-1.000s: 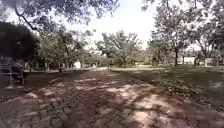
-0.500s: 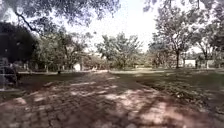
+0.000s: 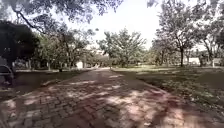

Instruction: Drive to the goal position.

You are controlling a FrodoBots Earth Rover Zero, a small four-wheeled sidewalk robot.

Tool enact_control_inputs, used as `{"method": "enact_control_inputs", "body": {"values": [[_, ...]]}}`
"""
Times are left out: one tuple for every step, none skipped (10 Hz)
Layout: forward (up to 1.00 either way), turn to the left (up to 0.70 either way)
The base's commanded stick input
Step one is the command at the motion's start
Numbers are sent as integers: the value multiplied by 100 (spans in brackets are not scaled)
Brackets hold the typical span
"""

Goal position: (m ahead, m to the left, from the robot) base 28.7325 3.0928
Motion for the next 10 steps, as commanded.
{"method": "enact_control_inputs", "body": {"values": [[70,0],[70,0],[70,0],[70,0],[70,0],[70,0],[70,17],[70,35],[70,35],[70,35]]}}
